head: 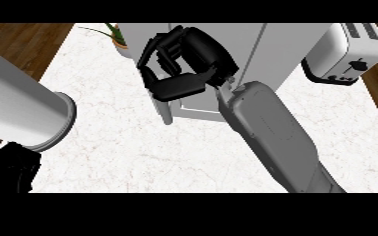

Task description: Pick up the bottled water, place it into the cabinet and close the cabinet

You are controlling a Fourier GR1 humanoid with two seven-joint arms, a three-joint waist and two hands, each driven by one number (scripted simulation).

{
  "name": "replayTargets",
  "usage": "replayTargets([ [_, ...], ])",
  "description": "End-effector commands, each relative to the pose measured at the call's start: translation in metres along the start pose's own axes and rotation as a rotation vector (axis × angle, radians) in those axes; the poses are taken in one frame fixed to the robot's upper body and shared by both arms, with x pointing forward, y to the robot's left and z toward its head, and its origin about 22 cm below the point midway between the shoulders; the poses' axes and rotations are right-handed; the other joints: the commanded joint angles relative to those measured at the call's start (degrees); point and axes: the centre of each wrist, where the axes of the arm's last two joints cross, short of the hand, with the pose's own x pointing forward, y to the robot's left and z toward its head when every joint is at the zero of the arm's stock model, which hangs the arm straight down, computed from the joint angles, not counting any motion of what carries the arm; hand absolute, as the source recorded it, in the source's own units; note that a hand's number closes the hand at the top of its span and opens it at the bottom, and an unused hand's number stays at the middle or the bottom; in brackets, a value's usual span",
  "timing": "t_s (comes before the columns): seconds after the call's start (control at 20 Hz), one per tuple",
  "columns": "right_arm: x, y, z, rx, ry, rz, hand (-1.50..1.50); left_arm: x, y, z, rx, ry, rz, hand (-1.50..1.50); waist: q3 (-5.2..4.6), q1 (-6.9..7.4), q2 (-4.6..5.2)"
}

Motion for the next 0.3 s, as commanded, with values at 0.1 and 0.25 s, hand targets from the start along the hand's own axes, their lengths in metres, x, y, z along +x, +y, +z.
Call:
replayTargets([
  [0.1, -0.02, -0.078, 0.016, -0.228, 0.108, 0.025, 1.5, 0.002, 0.001, -0.008, -0.001, 0.001, 0.0, 1.5, 0.9, -1.02, 3.42],
  [0.25, -0.024, -0.076, 0.014, -0.23, 0.098, 0.03, 1.5, 0.001, 0.002, -0.011, -0.007, -0.008, -0.007, 1.5, 0.84, -1.12, 3.41],
])
